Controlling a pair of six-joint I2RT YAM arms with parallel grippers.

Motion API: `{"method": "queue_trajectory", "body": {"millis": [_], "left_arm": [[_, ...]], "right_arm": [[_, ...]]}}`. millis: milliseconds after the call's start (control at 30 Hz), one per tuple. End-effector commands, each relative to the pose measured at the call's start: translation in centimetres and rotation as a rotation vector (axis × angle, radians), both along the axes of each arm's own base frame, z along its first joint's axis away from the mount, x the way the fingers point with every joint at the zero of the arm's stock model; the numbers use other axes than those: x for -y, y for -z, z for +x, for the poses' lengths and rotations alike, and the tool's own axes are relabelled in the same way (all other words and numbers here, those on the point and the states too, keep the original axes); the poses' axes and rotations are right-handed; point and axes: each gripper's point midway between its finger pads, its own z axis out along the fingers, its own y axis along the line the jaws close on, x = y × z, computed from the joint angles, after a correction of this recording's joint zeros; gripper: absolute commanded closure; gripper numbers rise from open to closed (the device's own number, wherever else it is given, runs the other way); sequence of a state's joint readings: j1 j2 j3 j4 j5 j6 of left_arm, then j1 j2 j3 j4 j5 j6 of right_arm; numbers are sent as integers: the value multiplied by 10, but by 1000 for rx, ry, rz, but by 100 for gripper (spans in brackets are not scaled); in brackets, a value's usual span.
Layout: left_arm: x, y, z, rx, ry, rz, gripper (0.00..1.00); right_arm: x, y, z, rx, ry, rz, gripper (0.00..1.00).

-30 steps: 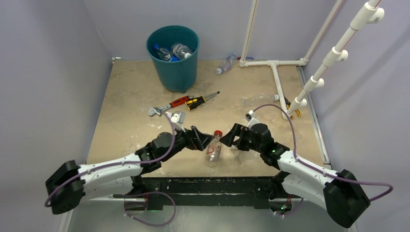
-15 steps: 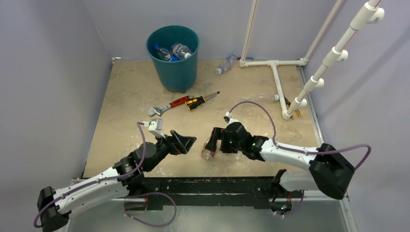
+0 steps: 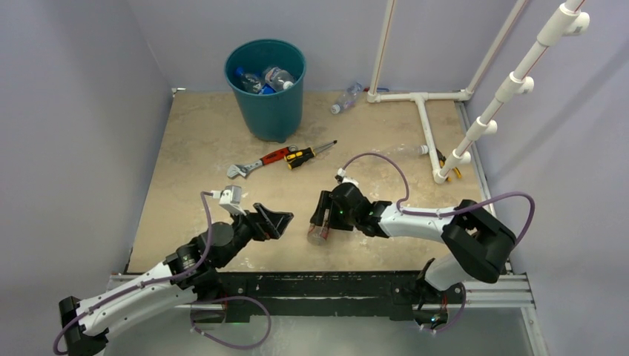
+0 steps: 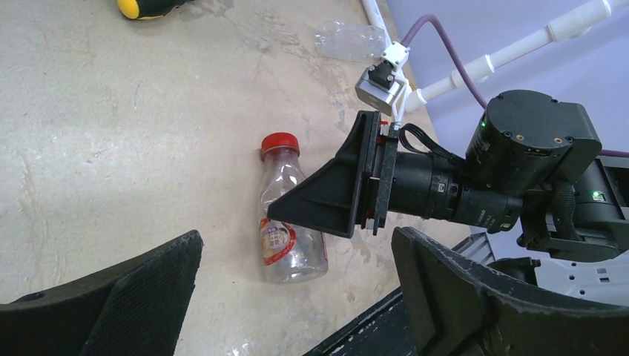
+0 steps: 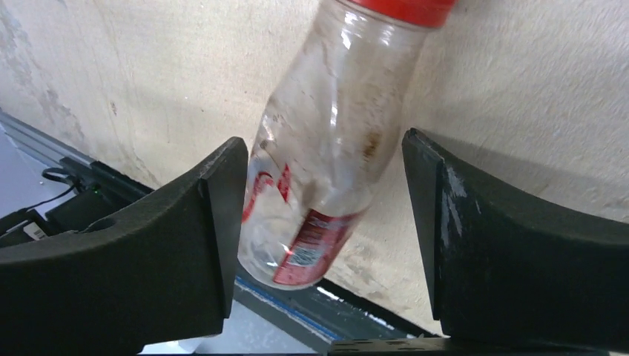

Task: Put the plastic bottles in the bin
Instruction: Pick up the plastic bottle at the center of the board, then place the plastic bottle in the trash bin.

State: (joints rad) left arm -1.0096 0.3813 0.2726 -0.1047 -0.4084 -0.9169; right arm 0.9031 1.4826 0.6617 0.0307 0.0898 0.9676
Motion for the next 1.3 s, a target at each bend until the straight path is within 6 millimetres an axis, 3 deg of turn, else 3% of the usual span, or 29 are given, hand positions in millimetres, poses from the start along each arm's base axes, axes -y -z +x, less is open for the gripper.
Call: {"method": "queue_trajectory", "body": {"millis": [0, 67, 233, 400, 467, 567, 800, 900, 967, 1133, 1267], "left_arm": [[-9, -14, 1, 19, -30, -10, 1], [-11, -16, 0, 22, -31, -10, 2], [-18, -20, -3, 19, -41, -3, 3], [-22, -24, -4, 20, -50, -17, 3], [-26, -28, -5, 21, -55, -12, 4], [-35, -40, -5, 37, -78, -15, 4], [-65, -70, -7, 81, -158, -23, 4], [-77, -77, -7, 87, -196, -9, 4], [-83, -80, -7, 99, -208, -3, 4], [-103, -87, -10, 104, -261, -6, 4], [-113, -99, -13, 124, -281, -51, 5]], "right_arm": [[4, 1, 2, 30, 5, -31, 29], [5, 3, 0, 36, -16, -51, 35], [3, 13, -4, 38, -66, -139, 37], [0, -2, 2, 87, -63, -131, 58], [-4, -30, 11, 154, -54, -96, 63], [-14, -90, 26, 274, -58, -33, 65], [-35, -291, 85, 784, 42, 166, 65], [-35, -358, 116, 957, 106, 211, 65], [-33, -398, 148, 1022, 146, 236, 65], [-35, -427, 239, 1063, 195, 278, 66], [-42, -442, 289, 1135, 232, 308, 66]]}}
